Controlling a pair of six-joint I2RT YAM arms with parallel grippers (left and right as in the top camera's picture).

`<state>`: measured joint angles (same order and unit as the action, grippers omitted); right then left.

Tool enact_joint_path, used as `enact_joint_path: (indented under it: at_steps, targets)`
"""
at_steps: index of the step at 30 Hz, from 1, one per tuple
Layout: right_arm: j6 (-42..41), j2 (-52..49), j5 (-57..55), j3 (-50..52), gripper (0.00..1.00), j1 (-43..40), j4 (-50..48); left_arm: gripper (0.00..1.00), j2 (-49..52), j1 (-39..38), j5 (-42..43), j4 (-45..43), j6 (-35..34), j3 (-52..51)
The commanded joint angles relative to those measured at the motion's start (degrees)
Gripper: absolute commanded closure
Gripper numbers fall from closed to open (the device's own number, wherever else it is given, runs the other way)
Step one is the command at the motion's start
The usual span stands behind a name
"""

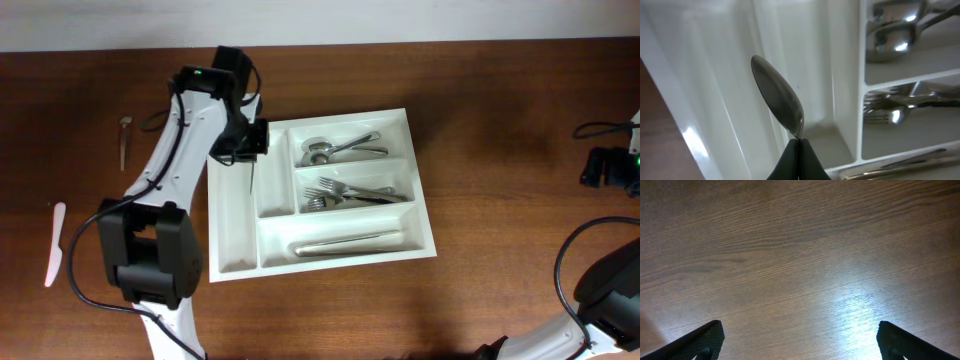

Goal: Pack container
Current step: 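Carry the spoon right and lower it into the tray's left compartment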

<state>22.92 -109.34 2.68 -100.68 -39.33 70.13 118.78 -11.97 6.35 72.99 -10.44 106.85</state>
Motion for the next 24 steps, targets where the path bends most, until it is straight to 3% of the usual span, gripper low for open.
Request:
enact_joint_path:
  at_steps: [1,12,24]
  targets:
    - [0.0,0.1,0.3,0.2,0.01,-0.1,-0.2,0.98,-1.6,0.1,-3.9,0.3,-2.9,0.0]
    - [0.0,0.1,0.3,0.2,0.01,-0.1,-0.2,0.98,-1.6,0.2,-4.9,6.7,-4.1,-1.7]
    - [0.0,0.1,0.3,0.2,0.01,-0.1,-0.2,0.98,-1.6,0.7,-4.9,2.6,-5.4,-12.3]
